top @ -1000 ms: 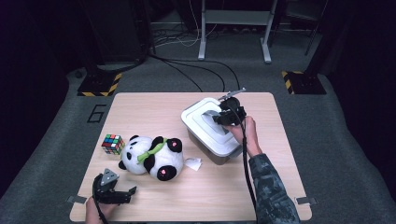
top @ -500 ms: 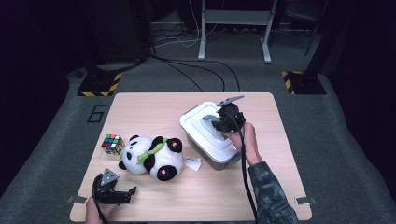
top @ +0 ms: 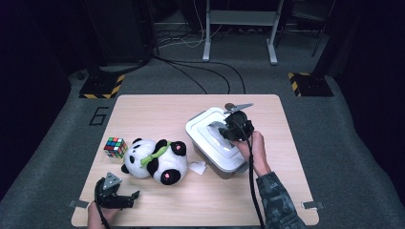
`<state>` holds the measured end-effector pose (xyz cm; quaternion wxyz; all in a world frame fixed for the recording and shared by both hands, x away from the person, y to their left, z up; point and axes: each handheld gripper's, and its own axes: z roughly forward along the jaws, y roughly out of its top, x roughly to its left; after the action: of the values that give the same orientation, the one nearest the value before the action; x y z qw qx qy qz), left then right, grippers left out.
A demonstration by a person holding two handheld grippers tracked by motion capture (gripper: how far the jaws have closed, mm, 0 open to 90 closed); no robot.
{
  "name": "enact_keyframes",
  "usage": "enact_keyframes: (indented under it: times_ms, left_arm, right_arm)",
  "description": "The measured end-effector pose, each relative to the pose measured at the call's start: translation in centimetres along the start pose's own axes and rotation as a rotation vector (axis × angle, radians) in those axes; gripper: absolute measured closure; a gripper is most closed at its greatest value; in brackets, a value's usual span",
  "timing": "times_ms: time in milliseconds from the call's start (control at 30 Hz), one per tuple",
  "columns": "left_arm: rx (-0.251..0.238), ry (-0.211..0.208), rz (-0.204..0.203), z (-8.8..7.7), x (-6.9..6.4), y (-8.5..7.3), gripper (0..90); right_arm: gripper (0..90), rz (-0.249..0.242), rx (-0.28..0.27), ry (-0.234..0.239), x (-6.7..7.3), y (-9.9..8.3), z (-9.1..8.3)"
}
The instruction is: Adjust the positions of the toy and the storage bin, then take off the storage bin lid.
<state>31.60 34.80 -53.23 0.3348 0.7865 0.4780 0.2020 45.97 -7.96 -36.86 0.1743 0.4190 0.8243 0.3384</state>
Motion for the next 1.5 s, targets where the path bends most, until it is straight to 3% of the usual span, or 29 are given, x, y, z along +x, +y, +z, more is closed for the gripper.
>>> enact_keyframes:
  times_ms: [400,1067,1500]
  left_arm:
    - [-0.007,0.001,-0.008,0.0,0.0,0.0,0.4]
    - [-0.007,0.001,-0.009,0.0,-0.1,0.0,0.5]
    - [-0.006,0.002,-0.007,0.0,-0.1,0.0,0.4]
  right_arm:
    - [67.3,0.001,-0.018,0.005,0.4,-1.1,-0.8]
    - [67.4,-0.002,-0.041,-0.004,0.3,-1.2,-0.9]
    - [67.4,-0.005,-0.082,-0.014,-0.3,-0.6,-2.7]
